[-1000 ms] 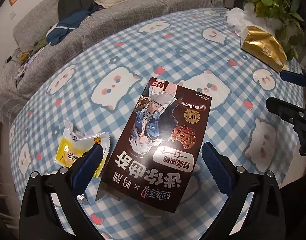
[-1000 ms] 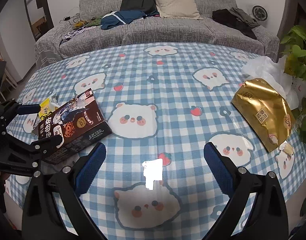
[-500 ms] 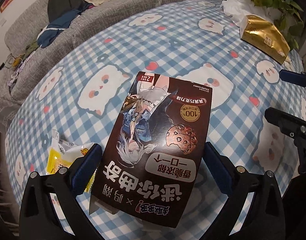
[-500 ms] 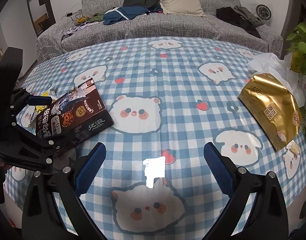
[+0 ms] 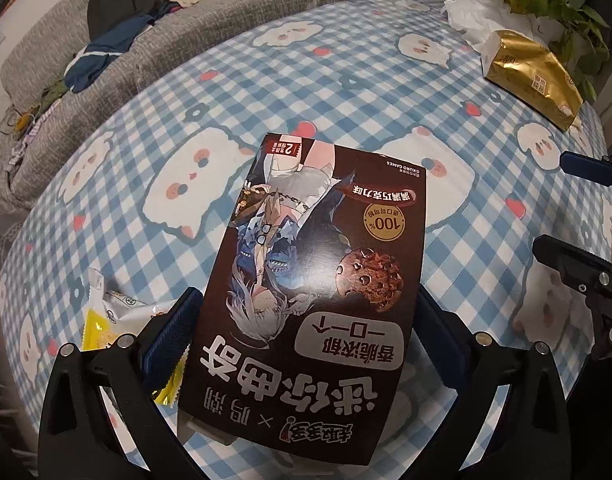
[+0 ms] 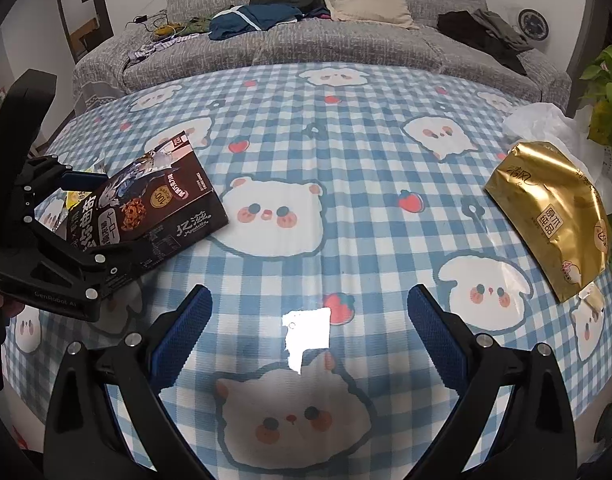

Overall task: Collect trash
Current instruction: 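Lift the brown snack box with the left gripper while the right approaches the yellow packet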

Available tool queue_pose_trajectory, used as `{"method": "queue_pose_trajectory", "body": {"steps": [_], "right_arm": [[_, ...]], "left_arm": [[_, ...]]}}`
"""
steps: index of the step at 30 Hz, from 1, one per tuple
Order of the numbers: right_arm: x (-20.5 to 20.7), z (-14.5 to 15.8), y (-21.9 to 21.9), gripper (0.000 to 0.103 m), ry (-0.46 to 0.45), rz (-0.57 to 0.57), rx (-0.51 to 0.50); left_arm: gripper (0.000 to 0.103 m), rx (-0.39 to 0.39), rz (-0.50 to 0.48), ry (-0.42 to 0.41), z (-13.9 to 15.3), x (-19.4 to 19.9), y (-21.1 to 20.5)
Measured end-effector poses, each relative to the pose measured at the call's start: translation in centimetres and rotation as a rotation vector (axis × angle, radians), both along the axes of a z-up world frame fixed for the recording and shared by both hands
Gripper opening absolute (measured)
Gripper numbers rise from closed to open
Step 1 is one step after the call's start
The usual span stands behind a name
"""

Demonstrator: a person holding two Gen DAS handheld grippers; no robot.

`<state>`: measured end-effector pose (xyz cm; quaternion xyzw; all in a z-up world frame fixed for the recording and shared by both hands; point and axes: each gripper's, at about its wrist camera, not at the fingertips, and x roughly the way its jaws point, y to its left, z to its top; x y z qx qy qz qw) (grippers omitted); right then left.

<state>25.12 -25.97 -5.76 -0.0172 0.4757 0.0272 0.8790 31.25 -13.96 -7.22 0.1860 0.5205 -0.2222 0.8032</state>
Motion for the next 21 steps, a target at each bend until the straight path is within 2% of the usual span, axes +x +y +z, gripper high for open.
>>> {"method": "queue_pose_trajectory", "body": {"steps": [6,13,21], "right_arm": [[0.2,-0.1,-0.3,0.094,0.003,-0.004,0.006],[0.4,0.4,-0.4,0.094,-0.005,-0.004,0.009],[-0.3,2.4,-0.1,0.094,-0.032,-0.003,0.019]], "left_arm": [[0.097,0.01,0.034,0.053,-1.2,0.5,-0.3],[0.095,0.01,0.12,0.062,-0.9,0.2,-0.2],[0.095,-0.054,0.271,-0.002,2.7,-1.9,2.0]]}}
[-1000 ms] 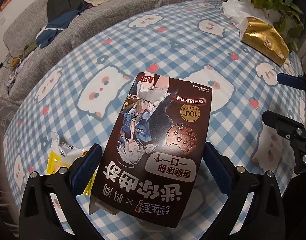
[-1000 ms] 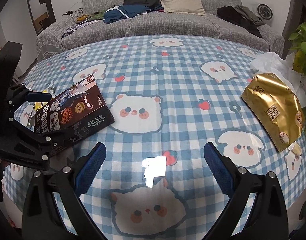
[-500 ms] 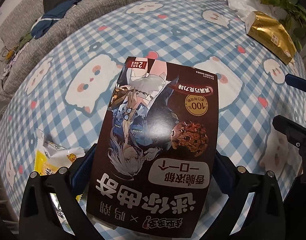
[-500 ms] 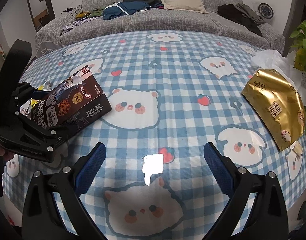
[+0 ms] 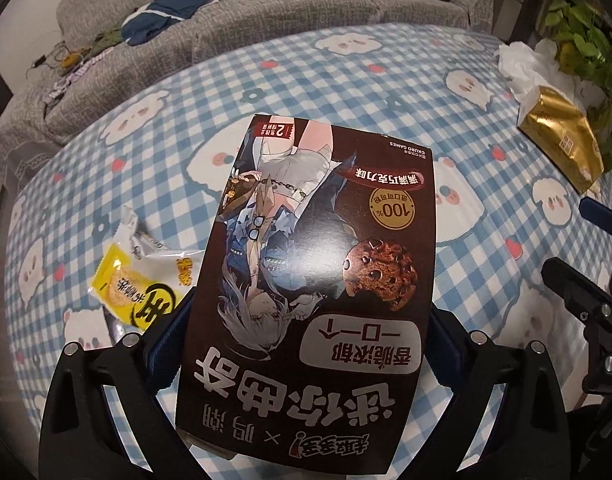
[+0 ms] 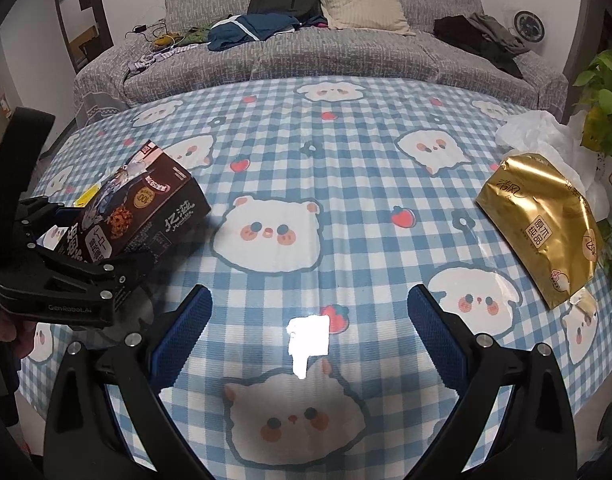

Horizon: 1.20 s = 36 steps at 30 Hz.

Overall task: Collect trash
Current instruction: 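Lift the brown snack box with the left gripper while the right approaches the yellow packet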

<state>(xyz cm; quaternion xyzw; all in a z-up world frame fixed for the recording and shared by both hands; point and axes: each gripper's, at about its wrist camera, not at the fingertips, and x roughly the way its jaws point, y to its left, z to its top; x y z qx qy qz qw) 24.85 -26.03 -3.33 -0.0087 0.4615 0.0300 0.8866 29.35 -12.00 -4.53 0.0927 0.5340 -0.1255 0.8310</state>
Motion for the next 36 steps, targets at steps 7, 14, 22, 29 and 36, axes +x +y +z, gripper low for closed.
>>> {"method": "queue_pose_trajectory", "body": {"steps": [7,14,22,29,36], "right_arm": [[-1.3,1.2,1.4,0.094,-0.014,0.037,-0.018],[-1.7,1.8,4.2,0.094,-0.013,0.085,0.008],[-0.7,1.9,10.9,0.094,-0.022,0.187,0.022],[1.6,0.4,18.2,0.094,0.005,0.306,-0.014],[5.3,-0.5,24.5,0.094,0.025,0.387,-0.035]], "left_arm": [[0.095,-0.045,0.169,-0.049,2.6,-2.7,4.0],[0.095,-0.063,0.321,-0.095,4.3,-5.7,9.3],[0.095,-0.061,0.491,-0.133,5.2,-7.8,16.5],[0.095,-0.048,0.551,-0.133,4.4,-8.6,21.3],[0.095,-0.057,0.604,-0.113,3.3,-7.8,24.9]]}}
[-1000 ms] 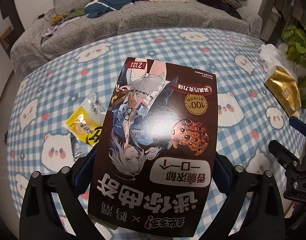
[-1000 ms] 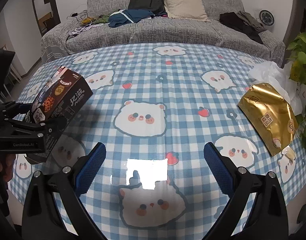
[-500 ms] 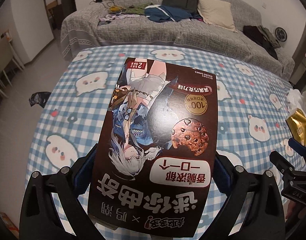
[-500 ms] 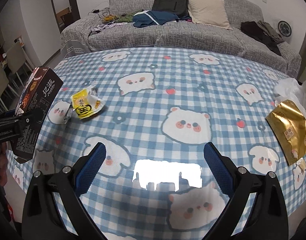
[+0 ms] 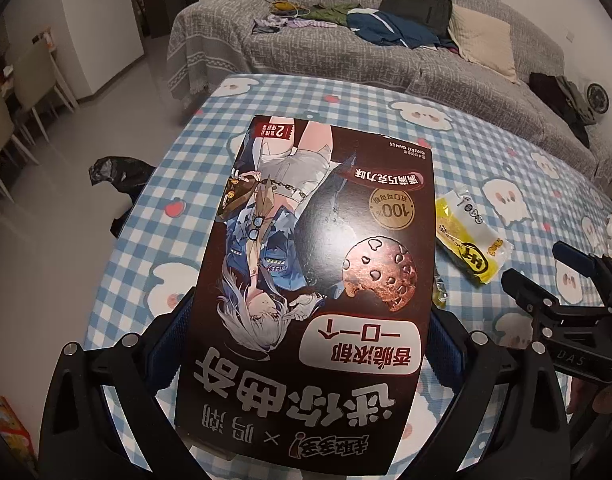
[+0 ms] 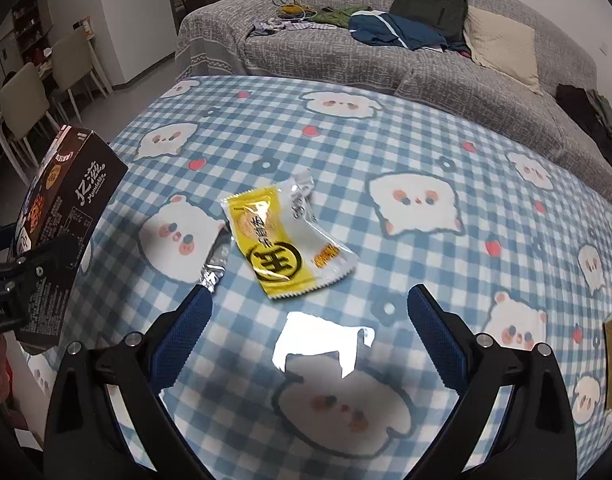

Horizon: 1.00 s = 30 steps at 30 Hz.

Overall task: Collect trash
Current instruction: 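Lift the brown snack box with the left gripper while the right approaches the yellow packet, then grasp the yellow snack packet with the right gripper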

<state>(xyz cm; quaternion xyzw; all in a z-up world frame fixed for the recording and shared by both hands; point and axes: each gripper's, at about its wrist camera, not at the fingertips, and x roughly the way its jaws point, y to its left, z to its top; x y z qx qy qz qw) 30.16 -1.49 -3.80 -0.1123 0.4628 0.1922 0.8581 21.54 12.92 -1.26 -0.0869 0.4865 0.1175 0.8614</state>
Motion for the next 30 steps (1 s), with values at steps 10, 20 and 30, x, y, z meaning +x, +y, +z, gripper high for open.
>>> {"method": "queue_pose_trajectory", "body": {"steps": [10,20,30], "right_arm": [[4.3,-2.9,3.6,0.094,0.037,0.062,-0.073],[5.7,-5.8,4.9,0.079,0.127,0.092,-0.062],[5.6,-5.2,4.3,0.041,0.139,0.075,-0.039]], "left_arm": [[0.096,0.01,0.02,0.019,-1.3,1.4,1.6],[0.096,0.009,0.01,0.026,-1.8,1.8,1.2],[0.096,0.001,0.005,0.027,-1.9,1.9,1.0]]}}
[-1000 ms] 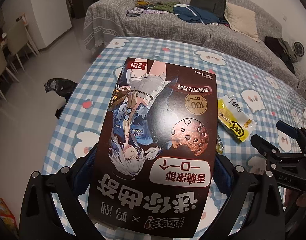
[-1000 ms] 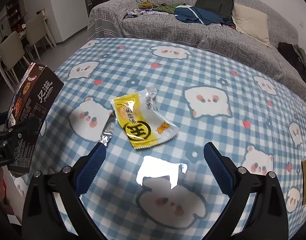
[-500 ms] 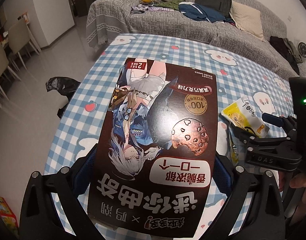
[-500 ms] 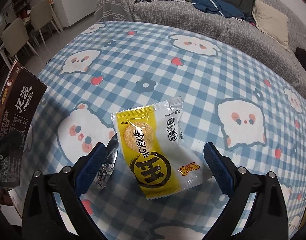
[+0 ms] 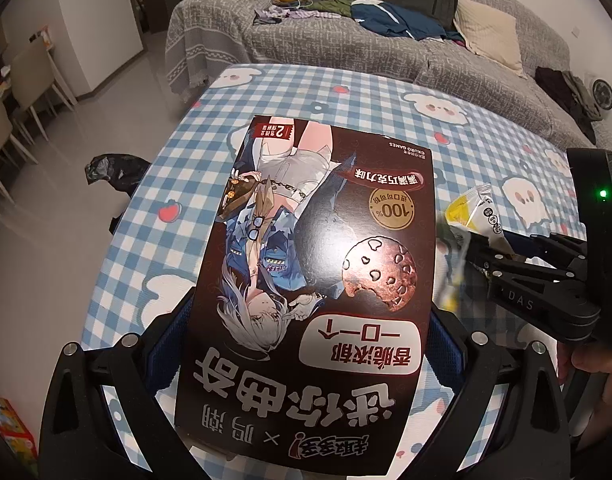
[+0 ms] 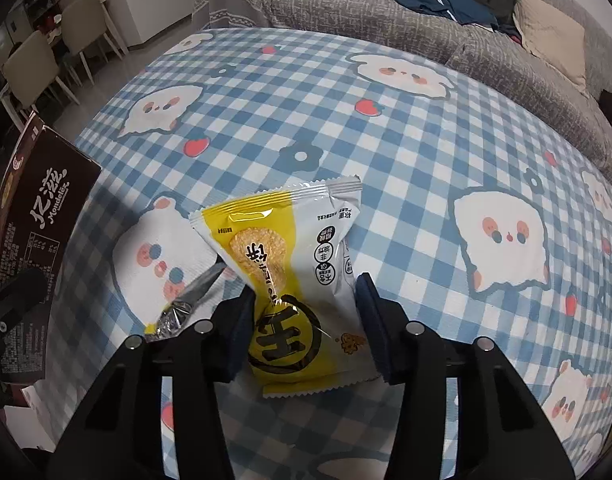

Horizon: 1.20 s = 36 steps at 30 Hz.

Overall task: Collect trash
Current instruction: 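Grasp the yellow snack packet with the right gripper, then lift the yellow packet with the right gripper while the left holds the brown box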

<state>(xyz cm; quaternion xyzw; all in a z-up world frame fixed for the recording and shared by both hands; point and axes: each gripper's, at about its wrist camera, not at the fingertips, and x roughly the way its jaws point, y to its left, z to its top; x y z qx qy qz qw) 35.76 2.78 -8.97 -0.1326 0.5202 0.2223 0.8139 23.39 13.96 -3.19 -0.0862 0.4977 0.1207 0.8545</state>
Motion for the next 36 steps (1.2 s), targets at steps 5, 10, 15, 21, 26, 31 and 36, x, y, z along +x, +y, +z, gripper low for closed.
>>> {"method": "queue_pose_trajectory", "body": {"steps": [5,10,15,21,26,31,36], "right_arm": [[-0.1,0.1,-0.1,0.023,0.016,0.005,0.031],[-0.1,0.1,-0.5,0.017,0.031,-0.007,0.081],[-0.7,0.7,-1.9,0.017,0.003,-0.041,0.084],[-2.8,2.2,-4.8,0.017,-0.044,-0.077,0.064],[-5.3,3.0,-8.0,0.017,-0.066,-0.13,0.076],[-7.9,3.0,-11.0,0.017,-0.064,-0.179,0.079],[-11.1,3.5,-13.6,0.017,-0.066,-0.226,0.064]], "left_arm": [[0.096,-0.001,0.0,0.001,0.0,0.1,0.0],[0.096,-0.003,-0.006,0.002,0.1,0.1,-0.5],[0.096,-0.016,-0.017,-0.012,0.5,0.1,-1.5],[0.096,-0.033,-0.042,-0.015,0.3,-0.2,-3.6],[0.096,-0.037,-0.047,-0.016,0.2,-0.8,-5.6],[0.096,-0.034,-0.06,-0.03,0.7,-2.3,-8.4],[0.096,-0.039,-0.086,-0.038,1.6,-5.1,-10.5]]}}
